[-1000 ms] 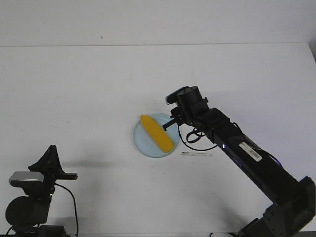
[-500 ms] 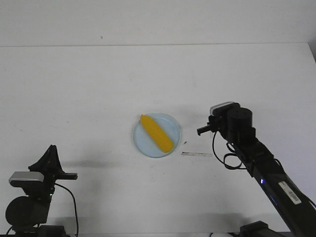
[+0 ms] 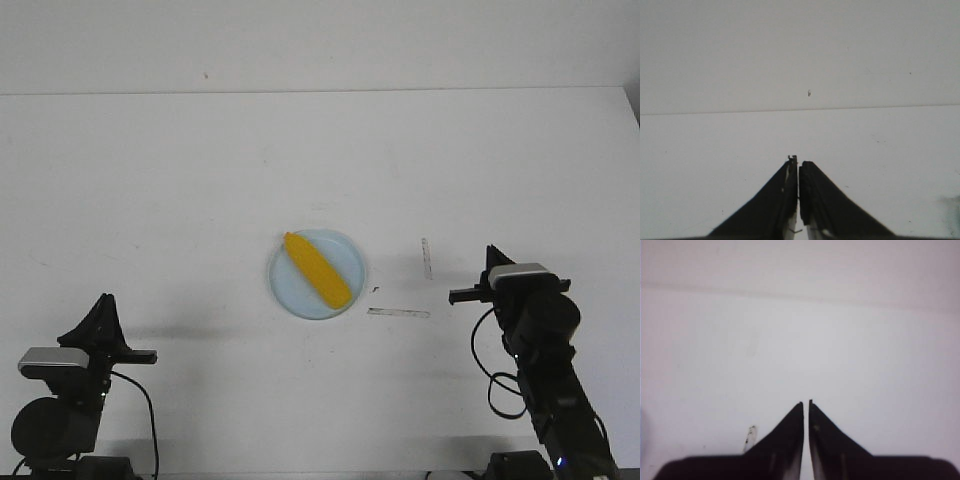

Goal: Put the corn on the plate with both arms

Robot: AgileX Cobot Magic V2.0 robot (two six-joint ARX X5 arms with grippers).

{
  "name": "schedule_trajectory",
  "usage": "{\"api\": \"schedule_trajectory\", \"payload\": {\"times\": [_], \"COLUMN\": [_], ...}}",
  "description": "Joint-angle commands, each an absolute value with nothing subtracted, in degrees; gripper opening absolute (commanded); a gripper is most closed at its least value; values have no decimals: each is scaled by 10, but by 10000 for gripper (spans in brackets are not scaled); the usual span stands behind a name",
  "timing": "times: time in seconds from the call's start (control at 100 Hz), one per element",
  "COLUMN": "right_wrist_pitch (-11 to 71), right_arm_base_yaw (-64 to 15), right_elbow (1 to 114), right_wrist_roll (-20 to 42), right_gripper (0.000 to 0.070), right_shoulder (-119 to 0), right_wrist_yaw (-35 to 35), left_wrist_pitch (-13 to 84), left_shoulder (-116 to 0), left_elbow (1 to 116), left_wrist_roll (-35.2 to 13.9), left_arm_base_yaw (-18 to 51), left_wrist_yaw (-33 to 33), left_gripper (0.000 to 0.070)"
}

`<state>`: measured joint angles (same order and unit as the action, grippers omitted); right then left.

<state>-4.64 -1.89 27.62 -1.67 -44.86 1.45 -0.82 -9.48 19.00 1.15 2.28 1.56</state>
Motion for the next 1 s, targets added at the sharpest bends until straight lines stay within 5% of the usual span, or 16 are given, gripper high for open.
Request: {"api": "schedule_trajectory", "payload": {"times": [0.0,0.55,0.99], "right_wrist_pitch": [-58,37,31], "right_arm_base_yaw": [-17,-15,-15], "right_elbow": [250,194,194], "right_wrist_roll": [-11,-11,-12], "right_gripper": [15,15,16], "right_shoulder": [-417,-120,-48], "right_wrist_yaw": [15,15,15], "left_wrist_pitch": [-16,-16,-16], "left_shoulder": [-96,-96,-96], "left_elbow": [191,191,191], "left_wrist_roll": [19,19,19], "left_arm_base_yaw": [23,23,23], "left_wrist_yaw": [17,17,17], "left_gripper": [14,14,14]}}
